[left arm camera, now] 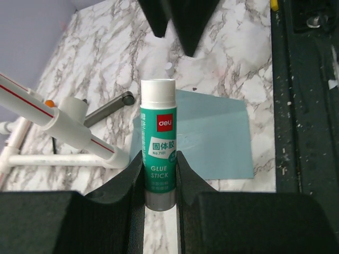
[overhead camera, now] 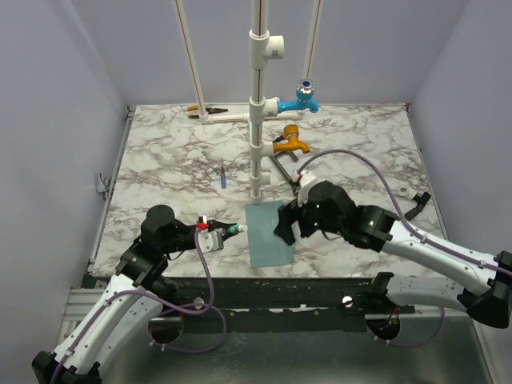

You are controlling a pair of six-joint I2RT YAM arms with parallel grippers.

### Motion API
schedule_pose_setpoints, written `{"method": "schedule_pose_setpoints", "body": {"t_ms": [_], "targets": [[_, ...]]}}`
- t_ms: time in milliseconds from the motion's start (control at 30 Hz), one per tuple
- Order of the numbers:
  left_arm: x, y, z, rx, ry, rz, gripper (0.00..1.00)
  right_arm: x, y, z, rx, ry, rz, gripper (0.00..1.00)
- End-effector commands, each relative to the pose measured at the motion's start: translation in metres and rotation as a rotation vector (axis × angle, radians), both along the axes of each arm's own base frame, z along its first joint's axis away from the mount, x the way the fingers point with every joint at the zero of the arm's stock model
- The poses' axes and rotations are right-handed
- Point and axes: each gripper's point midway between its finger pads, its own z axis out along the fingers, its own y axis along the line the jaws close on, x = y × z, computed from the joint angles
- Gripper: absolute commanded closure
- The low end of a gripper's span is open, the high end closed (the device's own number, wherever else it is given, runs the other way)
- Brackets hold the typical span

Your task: Place the letter into the envelope and seal it

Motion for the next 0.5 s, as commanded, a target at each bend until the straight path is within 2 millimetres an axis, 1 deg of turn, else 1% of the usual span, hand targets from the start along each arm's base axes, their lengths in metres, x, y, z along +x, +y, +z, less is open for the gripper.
{"method": "schedule_pose_setpoints", "body": {"t_ms": [0, 33, 100, 167, 233, 467], "targets": [[0.003, 0.002, 0.002, 0.076, -0.175, -0.054, 1.00, -0.093, 0.075, 0.023, 0.131, -0.129, 0.431, 0.00], [0.002, 0.003, 0.002, 0.078, -0.169, -0.057, 1.00, -0.101, 0.085, 0.033, 0.163, -0.201, 0.455, 0.00], [-0.002, 0.002, 0.001, 0.076, -0.152, -0.073, 1.00, -0.102, 0.099, 0.049, 0.201, -0.285, 0.472, 0.00], [-0.006, 0.002, 0.002, 0.075, -0.146, -0.085, 1.00, -0.097, 0.110, 0.057, 0.204, -0.334, 0.471, 0.00], [-0.006, 0.003, 0.001, 0.083, -0.140, -0.080, 1.00, -0.093, 0.117, 0.060, 0.197, -0.367, 0.476, 0.00], [-0.010, 0.003, -0.003, 0.094, -0.136, -0.096, 1.00, -0.075, 0.135, 0.061, 0.150, -0.429, 0.445, 0.00]]}}
